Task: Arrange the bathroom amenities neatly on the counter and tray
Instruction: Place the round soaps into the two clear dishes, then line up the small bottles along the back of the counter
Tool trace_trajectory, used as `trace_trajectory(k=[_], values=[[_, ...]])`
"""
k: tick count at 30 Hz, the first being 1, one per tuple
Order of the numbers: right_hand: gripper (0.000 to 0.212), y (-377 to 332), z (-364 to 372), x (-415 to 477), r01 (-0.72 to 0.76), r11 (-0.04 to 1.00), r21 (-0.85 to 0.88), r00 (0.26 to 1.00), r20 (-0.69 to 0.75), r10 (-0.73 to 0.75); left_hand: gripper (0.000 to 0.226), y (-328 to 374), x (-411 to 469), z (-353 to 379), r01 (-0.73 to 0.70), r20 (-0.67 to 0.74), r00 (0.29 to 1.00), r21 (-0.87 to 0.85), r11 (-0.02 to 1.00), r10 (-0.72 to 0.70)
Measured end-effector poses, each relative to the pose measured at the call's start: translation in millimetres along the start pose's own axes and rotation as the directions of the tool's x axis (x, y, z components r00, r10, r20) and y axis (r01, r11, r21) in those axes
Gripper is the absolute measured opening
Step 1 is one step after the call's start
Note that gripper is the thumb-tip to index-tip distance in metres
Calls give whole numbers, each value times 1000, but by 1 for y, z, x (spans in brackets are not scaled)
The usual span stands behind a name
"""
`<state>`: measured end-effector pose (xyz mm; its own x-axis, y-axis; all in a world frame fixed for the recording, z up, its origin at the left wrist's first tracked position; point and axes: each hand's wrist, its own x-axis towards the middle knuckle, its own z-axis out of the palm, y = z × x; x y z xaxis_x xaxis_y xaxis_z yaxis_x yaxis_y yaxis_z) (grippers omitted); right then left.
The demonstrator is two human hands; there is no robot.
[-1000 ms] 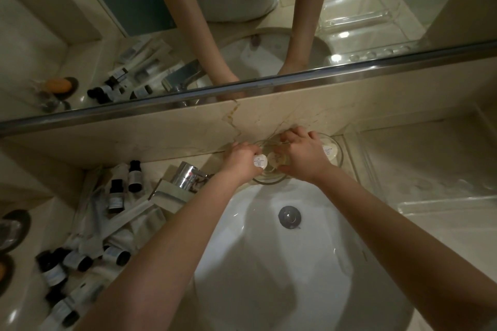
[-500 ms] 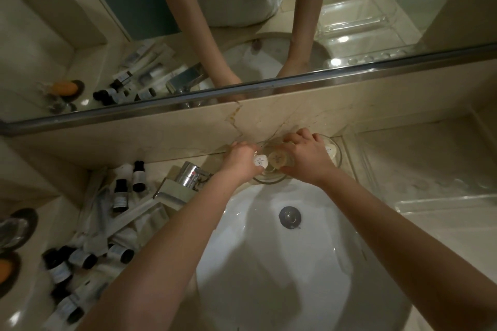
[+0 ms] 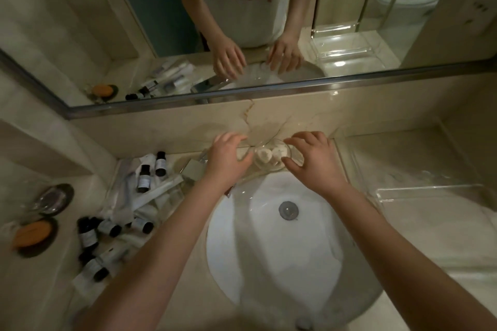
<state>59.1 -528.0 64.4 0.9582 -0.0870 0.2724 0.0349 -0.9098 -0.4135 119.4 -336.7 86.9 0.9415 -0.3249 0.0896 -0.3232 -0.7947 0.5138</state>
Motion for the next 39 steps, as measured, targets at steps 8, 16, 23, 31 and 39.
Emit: trace_trajectory(k=[8, 16, 23, 31, 39], values=[[40, -67, 6, -54, 74, 995, 68, 995, 59, -78, 38, -25, -83, -27, 63, -84, 994, -74, 995, -69], [34, -145, 57, -93, 164, 946, 281, 945, 228, -232, 36, -119, -168, -44, 314, -46, 947, -62, 947, -317], [43, -195, 119, -84, 162, 961, 226, 771, 578, -266, 40, -209, -220, -68, 584, 41, 812, -54, 810, -582], [45, -257, 184, -30, 90, 985, 151, 765, 623, -165, 49, -285, -195, -103, 699, 1, 715, 13, 715, -699], [53, -301, 244, -22, 27, 998, 56, 750, 659, -57, 54, -313, -156, -106, 607, -23, 794, 76, 791, -608]])
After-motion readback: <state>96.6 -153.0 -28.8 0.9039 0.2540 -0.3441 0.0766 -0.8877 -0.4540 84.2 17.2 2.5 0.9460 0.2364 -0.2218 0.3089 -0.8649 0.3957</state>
